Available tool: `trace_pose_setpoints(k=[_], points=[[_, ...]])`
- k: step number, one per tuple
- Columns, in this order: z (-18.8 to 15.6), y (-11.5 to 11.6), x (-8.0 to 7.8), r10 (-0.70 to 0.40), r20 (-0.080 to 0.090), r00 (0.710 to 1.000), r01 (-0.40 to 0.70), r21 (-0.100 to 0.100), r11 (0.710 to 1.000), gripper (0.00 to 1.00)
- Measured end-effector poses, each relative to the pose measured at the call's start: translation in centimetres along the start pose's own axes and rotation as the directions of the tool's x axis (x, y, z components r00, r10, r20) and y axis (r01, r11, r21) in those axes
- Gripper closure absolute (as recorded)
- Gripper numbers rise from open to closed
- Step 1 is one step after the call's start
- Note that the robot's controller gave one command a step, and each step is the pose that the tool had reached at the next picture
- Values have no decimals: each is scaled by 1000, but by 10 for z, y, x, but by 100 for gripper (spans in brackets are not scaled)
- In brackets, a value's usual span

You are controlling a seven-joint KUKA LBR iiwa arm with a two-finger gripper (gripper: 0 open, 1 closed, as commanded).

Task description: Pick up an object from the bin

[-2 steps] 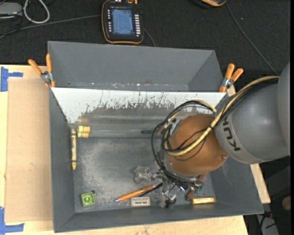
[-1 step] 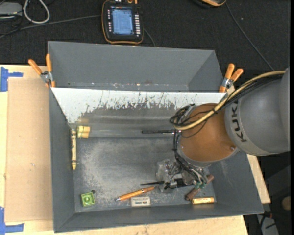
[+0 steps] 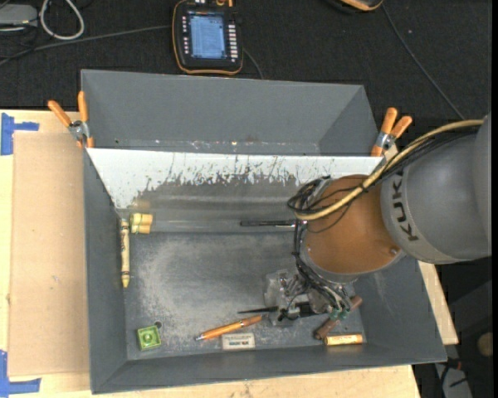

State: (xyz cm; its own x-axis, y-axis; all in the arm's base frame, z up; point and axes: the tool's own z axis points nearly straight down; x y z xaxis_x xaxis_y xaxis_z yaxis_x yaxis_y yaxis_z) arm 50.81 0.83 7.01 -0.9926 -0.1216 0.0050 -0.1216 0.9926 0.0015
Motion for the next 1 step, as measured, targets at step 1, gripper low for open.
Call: trace_pose_setpoints(k=[1], points=[[-13, 1, 3, 1, -10, 1000, -1, -1, 1000, 100]])
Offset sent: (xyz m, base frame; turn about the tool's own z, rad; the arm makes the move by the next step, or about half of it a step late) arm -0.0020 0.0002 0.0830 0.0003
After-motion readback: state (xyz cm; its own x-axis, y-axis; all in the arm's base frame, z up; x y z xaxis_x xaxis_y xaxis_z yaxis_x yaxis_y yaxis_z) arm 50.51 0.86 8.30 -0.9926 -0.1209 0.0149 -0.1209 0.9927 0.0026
